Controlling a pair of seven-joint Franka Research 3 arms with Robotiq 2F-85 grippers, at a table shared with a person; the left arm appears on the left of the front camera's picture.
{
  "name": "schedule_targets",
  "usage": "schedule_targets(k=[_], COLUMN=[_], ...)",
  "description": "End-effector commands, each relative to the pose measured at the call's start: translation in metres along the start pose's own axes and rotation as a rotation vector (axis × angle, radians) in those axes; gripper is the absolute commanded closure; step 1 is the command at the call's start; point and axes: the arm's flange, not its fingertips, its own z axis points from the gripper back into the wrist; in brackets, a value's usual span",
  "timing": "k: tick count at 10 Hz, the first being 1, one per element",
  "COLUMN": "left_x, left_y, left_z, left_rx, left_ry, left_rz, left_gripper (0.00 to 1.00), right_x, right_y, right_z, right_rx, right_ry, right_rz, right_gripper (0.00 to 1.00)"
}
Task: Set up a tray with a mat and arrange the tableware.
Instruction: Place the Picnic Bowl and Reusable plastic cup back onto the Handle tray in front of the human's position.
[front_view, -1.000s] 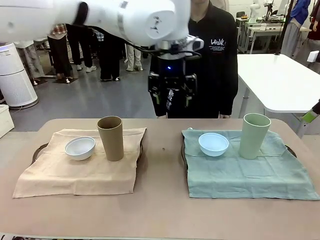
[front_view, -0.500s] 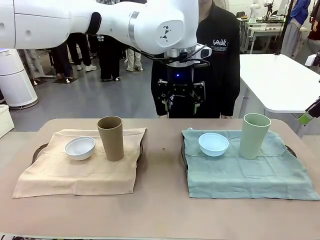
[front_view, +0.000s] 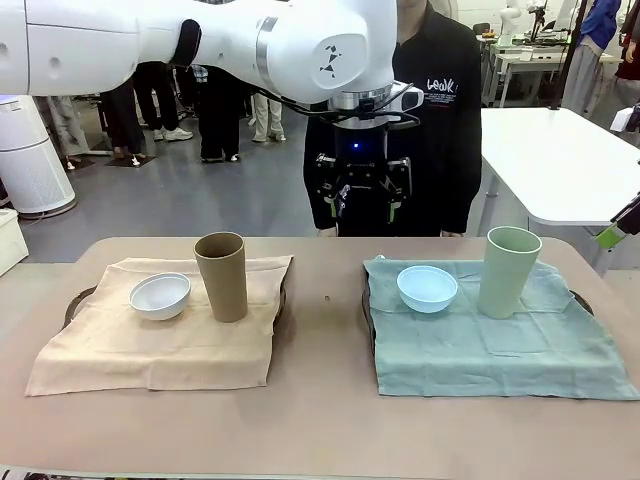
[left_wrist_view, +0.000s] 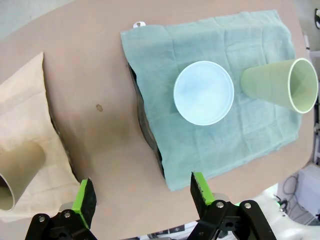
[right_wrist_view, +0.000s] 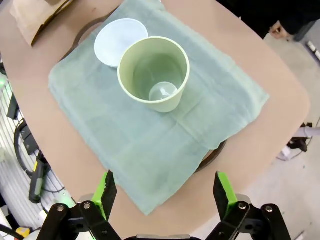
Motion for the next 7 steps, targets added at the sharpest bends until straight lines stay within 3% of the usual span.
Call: schedule_targets(k=[1,3,5,7], left_x=[0.000,-0.020,-0.041,-0.049], left_y=[0.000,0.057,0.115,0.124], left_z=[0.000,0.054,0.081,0.094], left_rx=[0.000,0.024,0.049,0.141], left_ry=[0.000,0.021,0.068,0.092], left_rz=[0.000,-0.056,-0.012,0.052], left_gripper=[0.01,0.01,0.01,0.01], right_x=[0.000,0.048,0.090,0.099], right_y=[0.000,0.022,0.042,0.050], right_z=[0.000,0.016,-0.002,-0.004], right_rx=[0.000,-0.008,0.033,0.027], right_ry=[0.000,0.097,0.206,0.274], right_rz=[0.000,-0.195,-0.218,-0.239], right_gripper=[0.00,0.00,0.00,0.00])
